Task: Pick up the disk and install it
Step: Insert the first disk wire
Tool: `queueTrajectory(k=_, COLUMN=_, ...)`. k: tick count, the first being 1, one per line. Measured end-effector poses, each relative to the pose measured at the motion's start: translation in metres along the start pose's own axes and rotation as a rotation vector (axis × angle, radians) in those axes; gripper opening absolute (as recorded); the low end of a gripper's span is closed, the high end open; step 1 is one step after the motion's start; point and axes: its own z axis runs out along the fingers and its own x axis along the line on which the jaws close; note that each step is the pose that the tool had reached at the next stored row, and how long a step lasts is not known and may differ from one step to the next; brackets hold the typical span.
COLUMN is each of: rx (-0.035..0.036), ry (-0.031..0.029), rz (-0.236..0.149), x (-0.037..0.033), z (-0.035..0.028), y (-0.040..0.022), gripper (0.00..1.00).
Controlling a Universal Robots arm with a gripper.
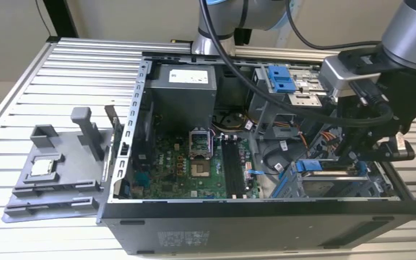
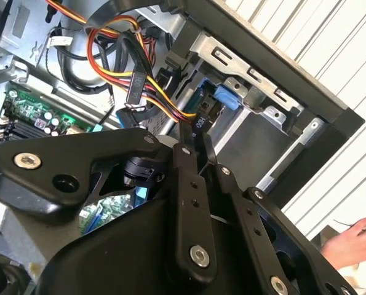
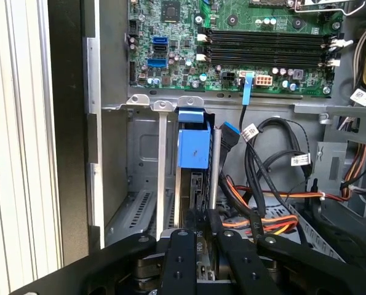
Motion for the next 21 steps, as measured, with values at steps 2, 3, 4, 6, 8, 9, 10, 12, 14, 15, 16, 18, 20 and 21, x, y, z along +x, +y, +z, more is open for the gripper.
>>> queueTrajectory(k=2, rx=0.0001, ry=-0.0001, rz=0.0, x=0.0, z=-0.0007, y=-0.0001, gripper=0.0)
queueTrajectory(k=3, rx=0.0, ry=0.0, rz=0.0, x=0.0, z=-0.0011, y=-0.0001, gripper=0.0)
queueTrajectory(k=4, rx=0.0, ry=-0.0001, rz=0.0, x=0.0001, z=-0.0015, y=-0.0001, gripper=0.0)
queueTrajectory(k=6, rx=0.0, ry=-0.0002, rz=0.0, x=0.0, z=-0.002, y=-0.0002, gripper=0.0)
queueTrajectory(k=8, rx=0.0001, ry=-0.0001, rz=0.0, x=0.0001, z=-0.0029, y=-0.0003, gripper=0.0)
queueTrajectory(k=9, rx=0.0, ry=-0.0003, rz=0.0, x=0.0001, z=-0.0029, y=-0.0003, gripper=0.0)
queueTrajectory(k=10, rx=0.0001, ry=-0.0007, rz=0.0, x=0.0001, z=-0.0028, y=-0.0003, gripper=0.0)
queueTrajectory(k=12, rx=0.0, ry=-0.0008, rz=0.001, x=0.0002, z=-0.0023, y=-0.0002, gripper=0.0)
queueTrajectory(k=14, rx=0.0, ry=-0.0014, rz=0.002, x=0.0001, z=-0.0016, y=-0.0002, gripper=0.0)
queueTrajectory(k=15, rx=0.0, ry=-0.0019, rz=0.002, x=0.0001, z=-0.0012, y=-0.0002, gripper=0.0)
queueTrajectory(k=16, rx=0.0, ry=-0.0031, rz=0.002, x=0.0001, z=-0.0008, y=-0.0003, gripper=0.0)
queueTrajectory(k=18, rx=0.0, ry=-0.0051, rz=0.002, x=0.0001, z=-0.0001, y=-0.0003, gripper=0.0)
queueTrajectory(k=20, rx=0.0001, ry=-0.0068, rz=0.003, x=0.0, z=0.0004, y=-0.0006, gripper=0.0)
queueTrajectory(k=21, rx=0.0001, ry=-0.0076, rz=0.003, x=0.0, z=0.0007, y=-0.0008, gripper=0.0)
